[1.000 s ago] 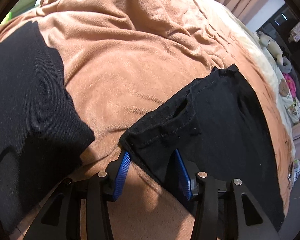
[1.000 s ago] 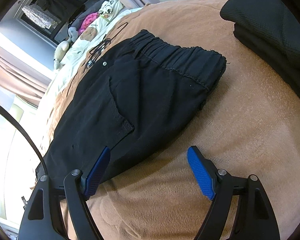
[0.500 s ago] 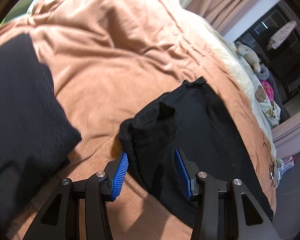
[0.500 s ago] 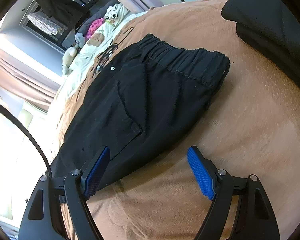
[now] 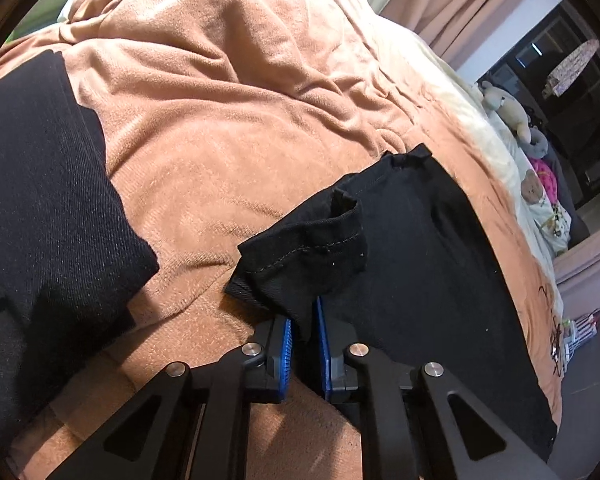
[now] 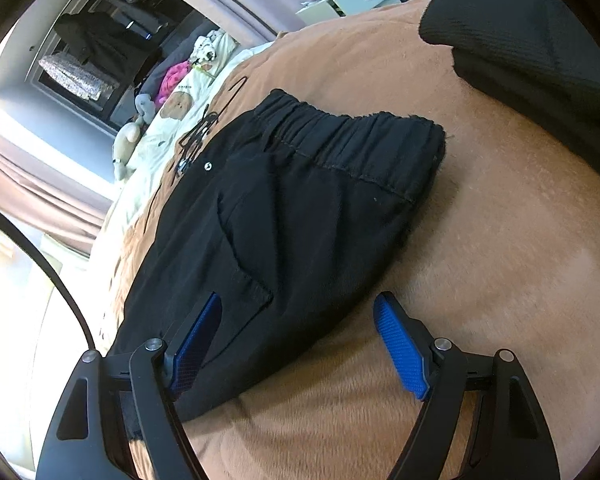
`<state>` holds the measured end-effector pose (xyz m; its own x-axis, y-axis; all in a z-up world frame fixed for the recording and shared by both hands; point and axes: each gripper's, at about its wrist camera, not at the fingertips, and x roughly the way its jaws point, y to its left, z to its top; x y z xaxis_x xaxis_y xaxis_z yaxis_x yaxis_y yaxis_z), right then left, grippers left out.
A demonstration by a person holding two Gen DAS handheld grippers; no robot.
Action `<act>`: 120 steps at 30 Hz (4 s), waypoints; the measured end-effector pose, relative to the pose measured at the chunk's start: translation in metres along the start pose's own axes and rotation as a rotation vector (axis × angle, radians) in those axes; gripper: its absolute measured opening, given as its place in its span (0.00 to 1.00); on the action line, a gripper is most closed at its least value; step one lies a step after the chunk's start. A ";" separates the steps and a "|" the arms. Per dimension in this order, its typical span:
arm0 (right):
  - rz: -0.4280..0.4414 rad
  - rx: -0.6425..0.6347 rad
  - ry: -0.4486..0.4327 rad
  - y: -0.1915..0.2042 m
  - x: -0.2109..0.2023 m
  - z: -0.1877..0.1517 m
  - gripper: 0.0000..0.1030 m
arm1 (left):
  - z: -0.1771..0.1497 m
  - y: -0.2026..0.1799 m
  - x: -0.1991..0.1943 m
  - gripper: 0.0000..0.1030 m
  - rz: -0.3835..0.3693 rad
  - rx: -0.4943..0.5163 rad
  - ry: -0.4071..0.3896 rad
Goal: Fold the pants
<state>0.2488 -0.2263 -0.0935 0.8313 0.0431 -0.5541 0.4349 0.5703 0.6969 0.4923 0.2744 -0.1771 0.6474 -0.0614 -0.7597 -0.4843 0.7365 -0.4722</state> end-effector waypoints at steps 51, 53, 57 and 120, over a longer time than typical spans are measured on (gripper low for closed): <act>0.138 -0.010 -0.091 0.017 -0.093 -0.001 0.01 | -0.020 0.026 -0.168 0.04 -0.100 -0.108 -0.111; 0.138 -0.005 -0.090 0.013 -0.103 -0.003 0.01 | -0.030 0.035 -0.175 0.04 -0.100 -0.114 -0.105; 0.133 0.005 -0.089 0.008 -0.116 -0.011 0.01 | -0.053 0.056 -0.191 0.04 -0.109 -0.130 -0.092; 0.096 -0.271 -0.017 0.089 -0.215 -0.089 0.86 | -0.179 0.054 -0.294 0.93 0.064 0.113 -0.013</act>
<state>0.0779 -0.1122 0.0468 0.8708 0.0951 -0.4823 0.2476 0.7627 0.5974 0.1705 0.2120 -0.0595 0.6257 -0.0037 -0.7801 -0.4555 0.8100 -0.3692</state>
